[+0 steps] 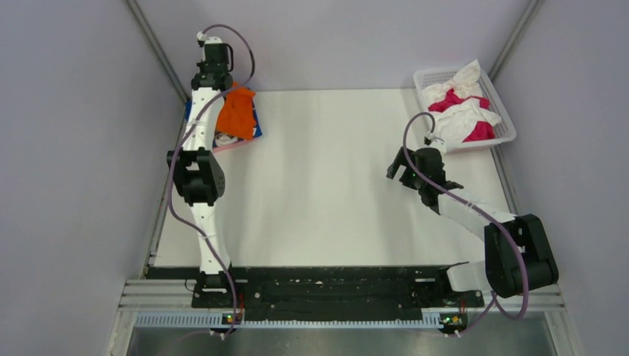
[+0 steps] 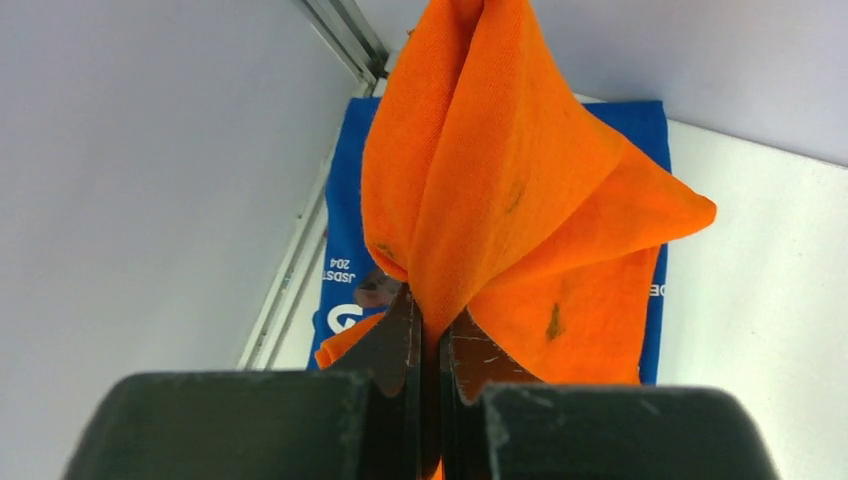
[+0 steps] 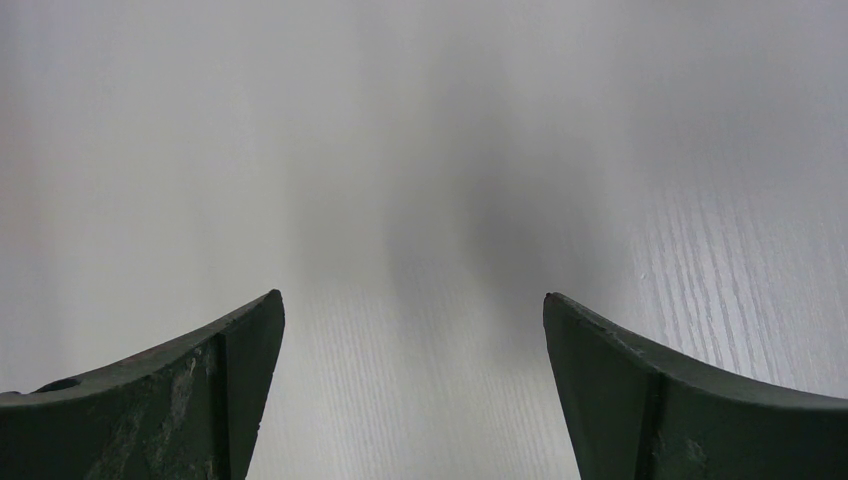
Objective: Fold and stack the t-shirts
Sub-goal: Put the neatly folded tshirt into the corner of the board with the left arm
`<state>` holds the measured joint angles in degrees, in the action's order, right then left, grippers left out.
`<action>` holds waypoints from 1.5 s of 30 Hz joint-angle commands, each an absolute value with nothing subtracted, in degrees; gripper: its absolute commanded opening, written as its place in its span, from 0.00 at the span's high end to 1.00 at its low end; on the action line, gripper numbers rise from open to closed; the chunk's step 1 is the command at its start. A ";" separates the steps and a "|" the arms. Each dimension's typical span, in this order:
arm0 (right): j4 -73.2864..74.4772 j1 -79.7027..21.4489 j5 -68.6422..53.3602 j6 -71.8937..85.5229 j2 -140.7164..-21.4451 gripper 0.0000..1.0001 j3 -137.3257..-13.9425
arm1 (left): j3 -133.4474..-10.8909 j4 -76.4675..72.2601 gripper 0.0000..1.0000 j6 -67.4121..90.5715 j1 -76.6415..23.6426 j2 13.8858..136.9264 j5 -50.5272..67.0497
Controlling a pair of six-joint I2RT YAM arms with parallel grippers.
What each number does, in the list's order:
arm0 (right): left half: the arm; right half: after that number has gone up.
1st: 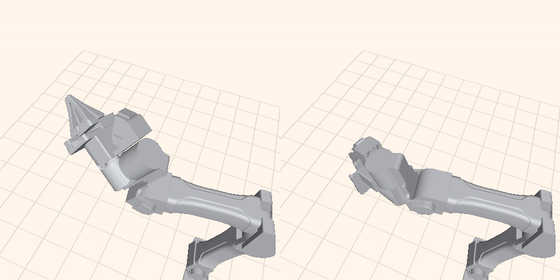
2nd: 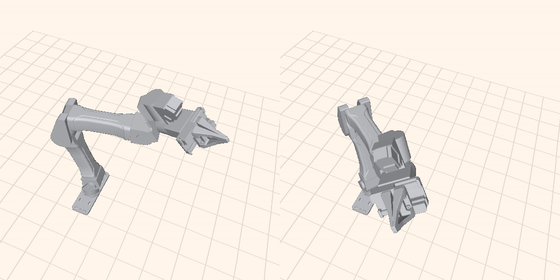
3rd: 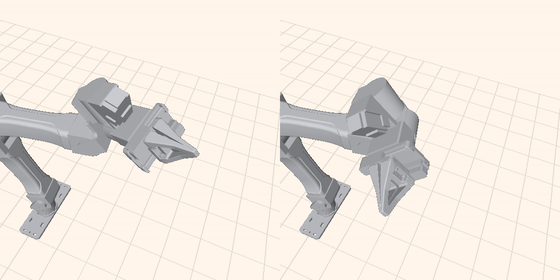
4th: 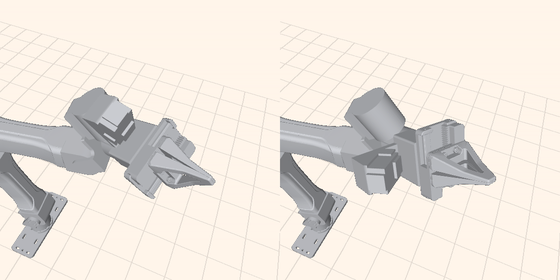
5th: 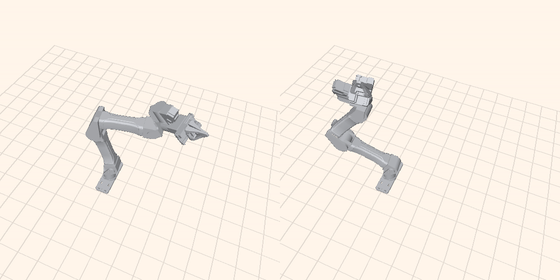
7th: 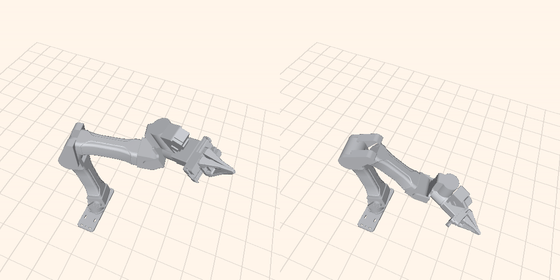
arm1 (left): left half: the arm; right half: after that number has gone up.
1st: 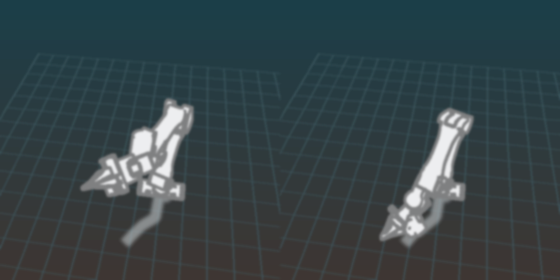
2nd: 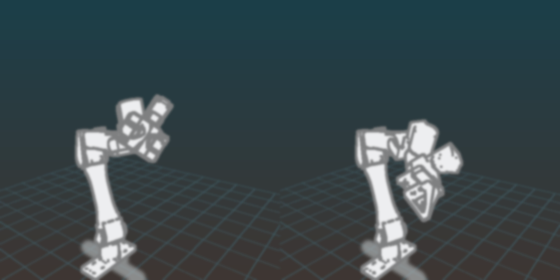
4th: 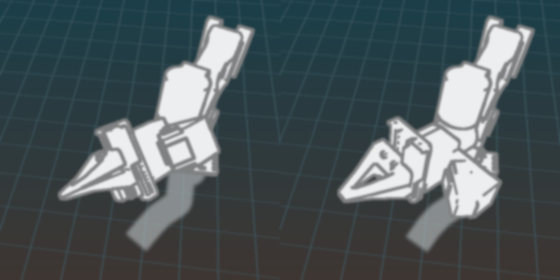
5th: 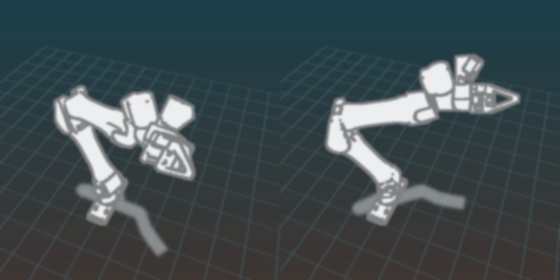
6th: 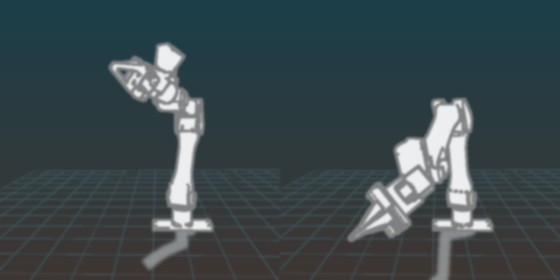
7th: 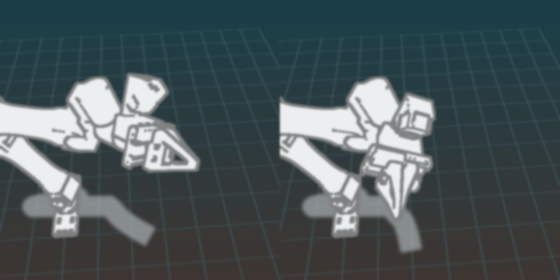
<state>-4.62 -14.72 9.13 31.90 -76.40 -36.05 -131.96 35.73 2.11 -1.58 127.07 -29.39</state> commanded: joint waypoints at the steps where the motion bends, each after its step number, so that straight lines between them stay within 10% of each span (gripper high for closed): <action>1: -5.10 -14.05 9.70 30.53 -77.13 0.01 -38.63 | -134.21 33.91 1.00 6.63 1.61 129.16 -23.88; 45: -4.80 -14.14 7.08 30.94 -76.60 0.01 -38.93 | -140.60 32.57 1.00 15.55 -8.71 127.87 -24.52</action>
